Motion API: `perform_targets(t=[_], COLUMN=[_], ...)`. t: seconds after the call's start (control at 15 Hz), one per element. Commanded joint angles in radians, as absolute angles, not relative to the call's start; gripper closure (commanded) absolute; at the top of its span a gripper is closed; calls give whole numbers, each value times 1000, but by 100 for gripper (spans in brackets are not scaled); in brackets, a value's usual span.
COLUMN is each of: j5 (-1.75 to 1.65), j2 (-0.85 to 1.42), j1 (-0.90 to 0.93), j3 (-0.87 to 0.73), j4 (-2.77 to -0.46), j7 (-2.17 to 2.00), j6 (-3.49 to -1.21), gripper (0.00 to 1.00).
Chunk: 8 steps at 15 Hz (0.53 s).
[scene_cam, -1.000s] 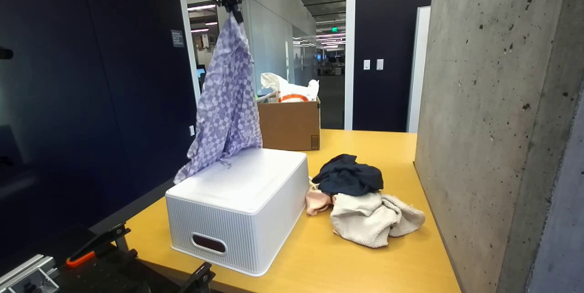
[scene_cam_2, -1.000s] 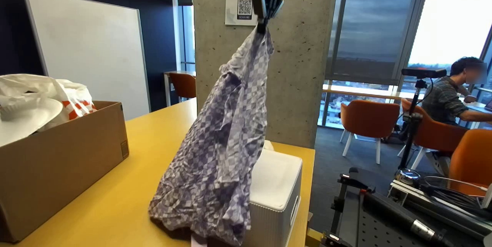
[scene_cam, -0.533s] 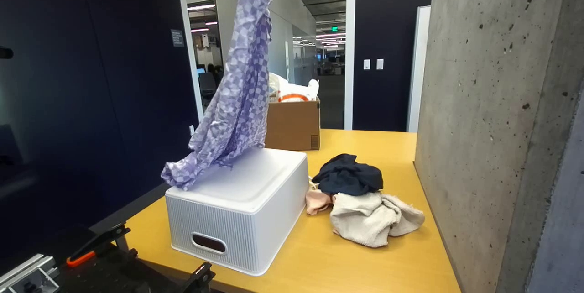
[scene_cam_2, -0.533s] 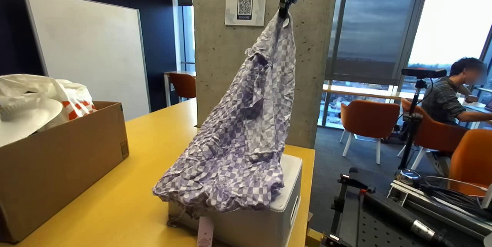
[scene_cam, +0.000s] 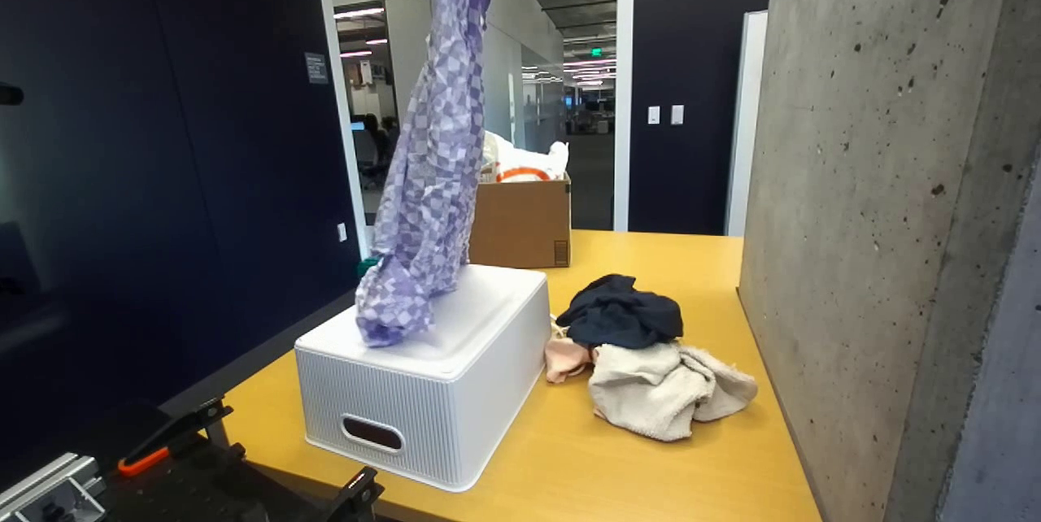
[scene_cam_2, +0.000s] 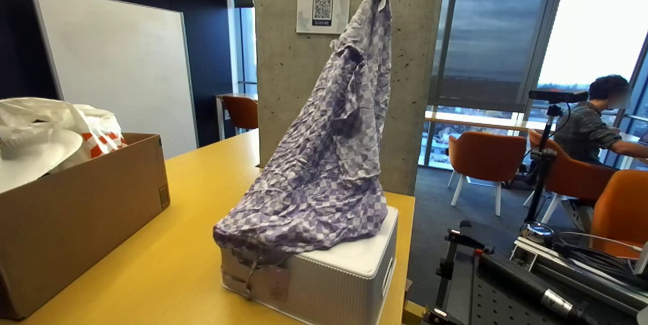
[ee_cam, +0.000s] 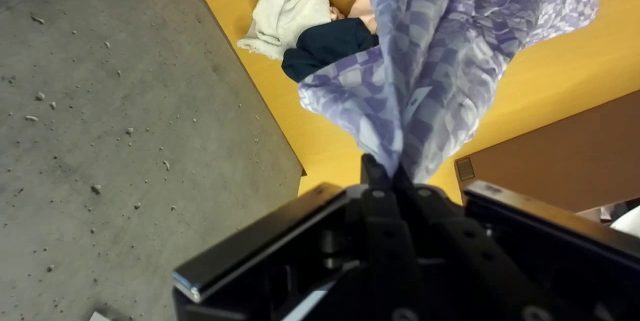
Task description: Remove the checked cloth from the white basket, put it on the table and put the blue shirt on the white basket
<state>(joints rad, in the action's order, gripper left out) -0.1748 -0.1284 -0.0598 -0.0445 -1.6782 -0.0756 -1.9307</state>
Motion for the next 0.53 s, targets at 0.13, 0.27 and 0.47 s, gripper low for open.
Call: perform_targets(t=[0.13, 0.27, 0.47], j5=[-180, -171, -161], j2=[-124, -87, -24], j1=[-72, -72, -59], j3=[-54, -55, -42], j4=[-1664, -1689, -1703], j7=[-83, -80, -82], j6=[-1909, -1933, -1957], gripper=[99, 99, 99])
